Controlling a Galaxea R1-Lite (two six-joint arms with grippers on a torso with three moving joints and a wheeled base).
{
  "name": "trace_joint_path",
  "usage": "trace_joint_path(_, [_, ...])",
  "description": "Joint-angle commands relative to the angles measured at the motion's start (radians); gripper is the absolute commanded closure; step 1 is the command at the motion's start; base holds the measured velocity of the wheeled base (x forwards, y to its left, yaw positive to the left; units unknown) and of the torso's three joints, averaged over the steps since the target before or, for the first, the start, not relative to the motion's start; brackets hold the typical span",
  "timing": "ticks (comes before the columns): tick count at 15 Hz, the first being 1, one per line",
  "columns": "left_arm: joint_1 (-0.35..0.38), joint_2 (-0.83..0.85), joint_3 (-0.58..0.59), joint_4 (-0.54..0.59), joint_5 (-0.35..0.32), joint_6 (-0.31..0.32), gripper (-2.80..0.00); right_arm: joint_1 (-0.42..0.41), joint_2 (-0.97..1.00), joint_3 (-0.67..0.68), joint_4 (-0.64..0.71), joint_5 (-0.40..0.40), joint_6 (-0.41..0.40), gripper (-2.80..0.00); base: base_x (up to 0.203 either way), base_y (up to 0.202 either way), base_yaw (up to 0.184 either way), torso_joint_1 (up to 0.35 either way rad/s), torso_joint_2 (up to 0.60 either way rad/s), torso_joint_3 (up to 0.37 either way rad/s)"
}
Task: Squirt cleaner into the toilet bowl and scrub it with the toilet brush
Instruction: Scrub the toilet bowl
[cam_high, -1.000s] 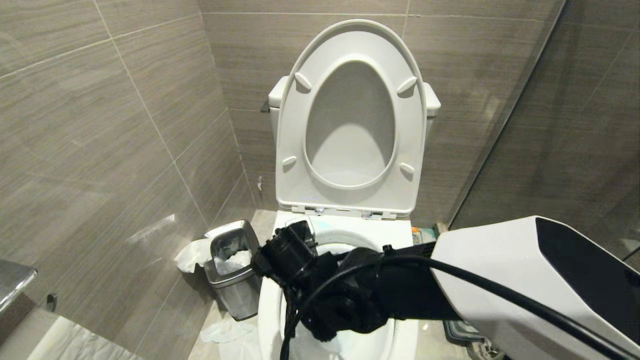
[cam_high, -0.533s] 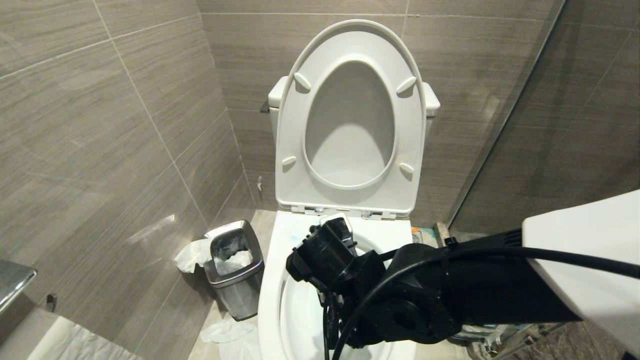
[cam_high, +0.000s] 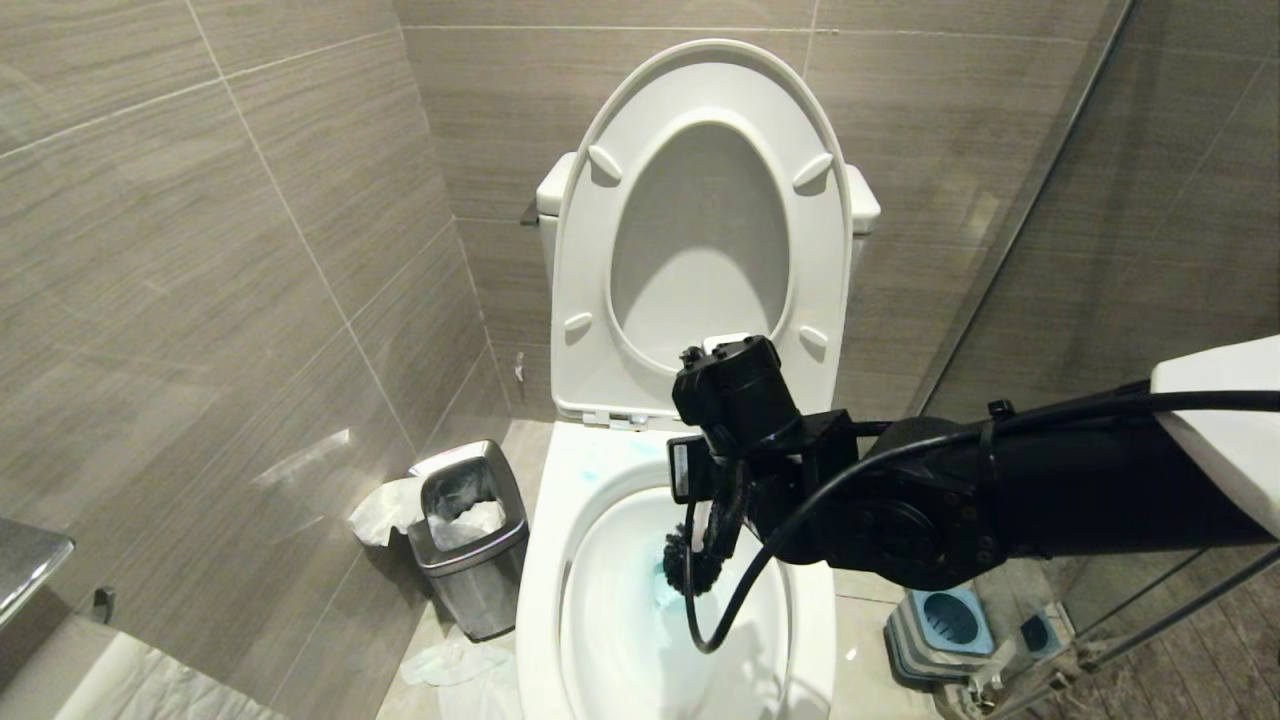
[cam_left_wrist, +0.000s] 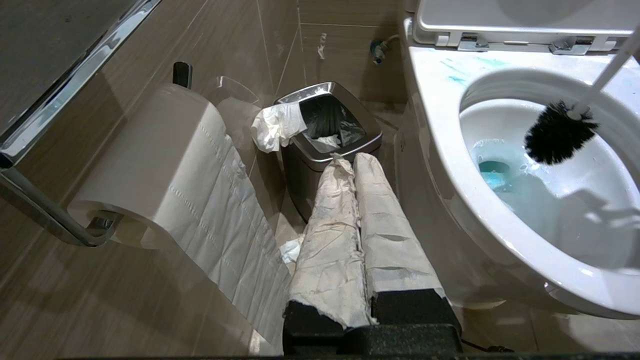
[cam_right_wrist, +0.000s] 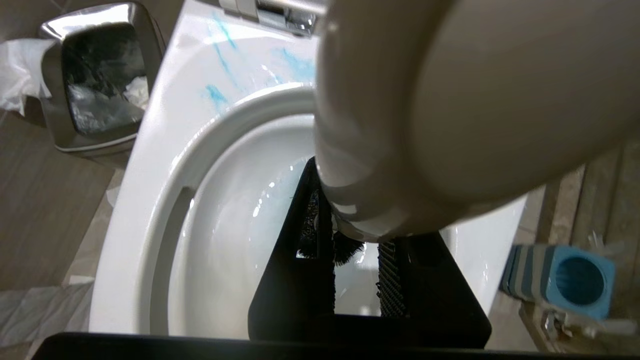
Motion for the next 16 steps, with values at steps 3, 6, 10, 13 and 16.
trace_joint_path(3, [0.0,0.002,0.003,0.0,0.0,0.0,0.0,-0.056,0.1,-0.027,-0.114,0.045,-0.059,0.0,0.0,0.0,0.0,0.0,0.0,0.0])
trace_joint_path(6, [0.0,0.001,0.003,0.0,0.0,0.0,0.0,-0.097,0.205,-0.08,-0.167,0.077,-0.073,0.0,0.0,0.0,0.0,0.0,0.0,0.0])
trace_joint_path(10, [0.0,0.002,0.003,0.0,0.0,0.0,0.0,-0.115,0.316,-0.093,-0.229,0.105,-0.074,0.0,0.0,0.0,0.0,0.0,0.0,0.0])
trace_joint_path(13, [0.0,0.002,0.002,0.0,0.0,0.0,0.0,-0.112,0.377,-0.104,-0.246,0.117,-0.074,0.0,0.0,0.0,0.0,0.0,0.0,0.0])
trace_joint_path(16, [0.0,0.002,0.002,0.0,0.0,0.0,0.0,-0.113,0.4,-0.137,-0.245,0.115,-0.076,0.0,0.0,0.0,0.0,0.0,0.0,0.0])
